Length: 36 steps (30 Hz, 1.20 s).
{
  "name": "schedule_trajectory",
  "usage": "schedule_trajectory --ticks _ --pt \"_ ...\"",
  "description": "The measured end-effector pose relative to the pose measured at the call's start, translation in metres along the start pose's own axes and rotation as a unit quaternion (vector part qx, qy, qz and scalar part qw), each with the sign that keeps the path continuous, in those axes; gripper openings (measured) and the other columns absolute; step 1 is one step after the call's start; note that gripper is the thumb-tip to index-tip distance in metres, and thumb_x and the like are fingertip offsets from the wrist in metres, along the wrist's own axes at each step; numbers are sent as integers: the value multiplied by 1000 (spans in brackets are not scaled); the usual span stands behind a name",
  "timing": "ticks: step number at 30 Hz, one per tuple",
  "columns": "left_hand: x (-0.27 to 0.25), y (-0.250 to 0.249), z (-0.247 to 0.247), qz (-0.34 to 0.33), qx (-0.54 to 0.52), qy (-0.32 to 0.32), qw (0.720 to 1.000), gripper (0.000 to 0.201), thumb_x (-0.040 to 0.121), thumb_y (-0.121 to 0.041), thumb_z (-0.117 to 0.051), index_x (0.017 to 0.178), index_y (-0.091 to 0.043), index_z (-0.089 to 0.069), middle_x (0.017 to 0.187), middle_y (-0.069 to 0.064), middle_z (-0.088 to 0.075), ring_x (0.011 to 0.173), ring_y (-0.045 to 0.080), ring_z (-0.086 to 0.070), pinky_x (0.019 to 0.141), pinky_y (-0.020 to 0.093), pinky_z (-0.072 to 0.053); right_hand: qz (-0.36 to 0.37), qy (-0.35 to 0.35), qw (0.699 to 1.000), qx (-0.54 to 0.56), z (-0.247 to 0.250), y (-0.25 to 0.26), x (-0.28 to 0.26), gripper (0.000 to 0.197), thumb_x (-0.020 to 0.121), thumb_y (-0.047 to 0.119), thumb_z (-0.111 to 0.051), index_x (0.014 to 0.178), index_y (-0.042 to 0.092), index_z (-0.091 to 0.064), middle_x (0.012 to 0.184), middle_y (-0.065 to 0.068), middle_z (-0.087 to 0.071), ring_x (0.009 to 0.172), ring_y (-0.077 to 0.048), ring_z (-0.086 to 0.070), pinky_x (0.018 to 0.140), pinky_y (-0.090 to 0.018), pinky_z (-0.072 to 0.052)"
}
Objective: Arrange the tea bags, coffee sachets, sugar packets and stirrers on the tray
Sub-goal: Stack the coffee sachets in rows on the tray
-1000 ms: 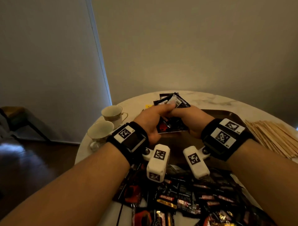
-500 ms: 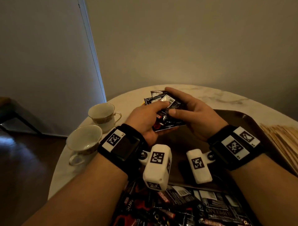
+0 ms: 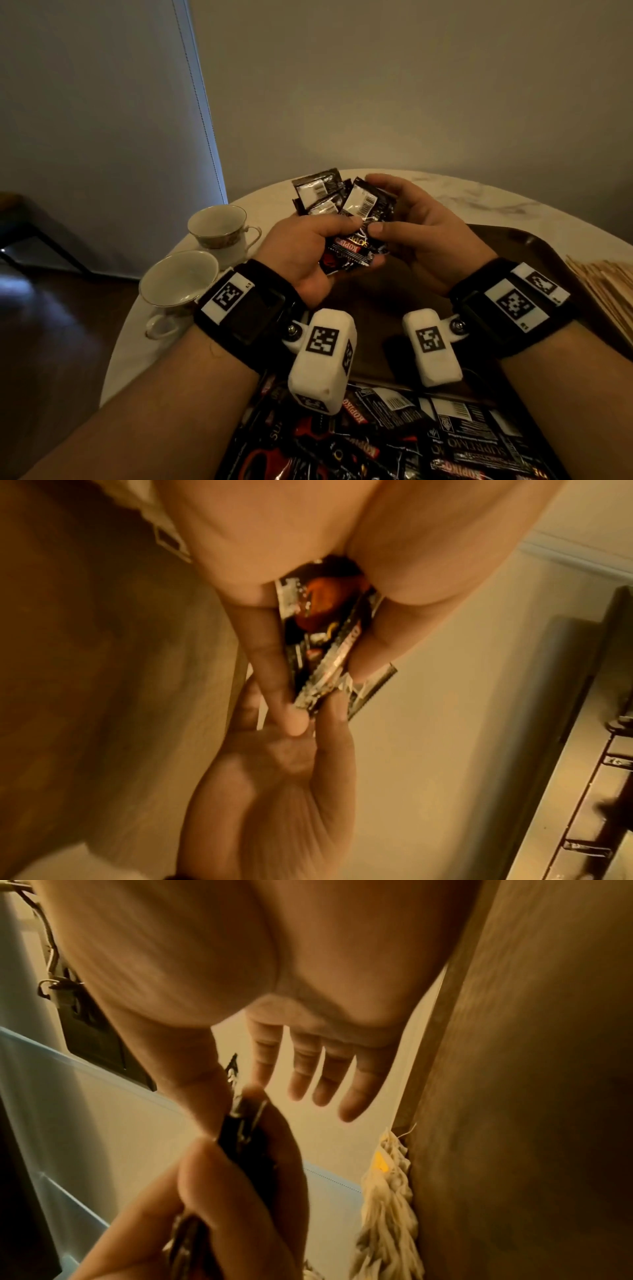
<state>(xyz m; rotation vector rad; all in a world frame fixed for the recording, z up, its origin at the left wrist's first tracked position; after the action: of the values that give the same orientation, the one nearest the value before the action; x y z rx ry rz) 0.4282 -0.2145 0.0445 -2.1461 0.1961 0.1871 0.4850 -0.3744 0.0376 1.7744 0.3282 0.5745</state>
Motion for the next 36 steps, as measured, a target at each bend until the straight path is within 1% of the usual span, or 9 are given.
schedule_trajectory --ticks 3,7,10,13,18,24,28,31,36 --pt "-2 -3 1 -20 20 -19 999 33 85 -10 -74 114 4 -67 104 20 -75 83 31 -76 59 36 -62 -5 -19 1000 -4 2 -1 1 54 74 1 -76 124 13 -60 118 -10 -70 101 -26 -71 80 -36 -60" --pt "2 -3 2 -2 -1 -9 1000 44 93 -38 -67 129 -13 -69 121 16 -74 96 32 -73 57 34 -59 -28 -17 999 14 -1 -5 0 44 78 -1 -75 119 12 -63 108 -10 -72 88 -22 -71 69 -32 -56" --pt "6 -4 10 -11 -10 -70 997 36 99 -32 -63 129 -13 -66 111 16 -76 84 31 -76 57 36 -59 -19 -96 995 -11 1 -2 -1 36 86 -6 -67 114 16 -65 94 -1 -71 67 -10 -61 51 -22 -47" --pt "8 -5 16 -6 -7 -118 993 28 100 -22 -64 126 -12 -62 103 13 -78 81 30 -77 60 38 -60 29 -175 984 25 7 7 -1 30 88 -7 -65 106 16 -70 88 0 -73 63 -9 -56 50 -22 -44" --pt "5 -4 10 -20 -30 -109 993 27 93 -19 -73 116 -7 -67 101 15 -74 82 29 -75 60 39 -61 69 -142 982 -103 -2 13 -4 43 88 -14 -57 87 23 -80 101 0 -77 86 -13 -67 67 -27 -49" --pt "-6 -11 3 -83 -11 -54 995 37 70 -9 -77 105 0 -72 95 14 -77 78 21 -77 62 31 -62 30 -63 987 -147 -11 13 -7 46 92 -12 -55 99 24 -82 118 -5 -68 111 -26 -65 92 -39 -57" --pt "-7 -8 2 -74 3 -68 995 29 78 5 -73 106 4 -68 98 19 -75 75 25 -77 57 29 -60 -16 -52 997 -58 -9 14 -8 48 90 -14 -40 103 12 -79 123 -4 -71 112 -29 -68 95 -46 -56" --pt "-6 -7 3 -82 42 -88 992 17 83 4 -75 98 5 -68 89 19 -77 72 27 -77 56 28 -61 -10 -41 999 -16 -11 16 -6 31 90 -3 -60 116 10 -69 128 -12 -69 113 -34 -70 93 -49 -58" --pt "-10 -6 0 -90 94 -66 989 28 74 -12 -84 98 0 -73 83 12 -78 72 24 -76 53 28 -59 -15 -29 999 27 -10 10 -4 73 66 -6 -71 134 17 -56 123 -14 -70 109 -34 -72 77 -42 -63"
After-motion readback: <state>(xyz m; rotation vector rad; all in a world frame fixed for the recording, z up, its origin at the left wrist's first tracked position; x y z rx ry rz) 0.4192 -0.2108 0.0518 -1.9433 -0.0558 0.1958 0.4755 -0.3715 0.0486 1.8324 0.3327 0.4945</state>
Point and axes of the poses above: each hand's wrist, its own x-axis towards the middle knuckle, its own z-axis out of the back of the hand, y = z × x, the point moved 2 cm from there along x, towards the middle knuckle
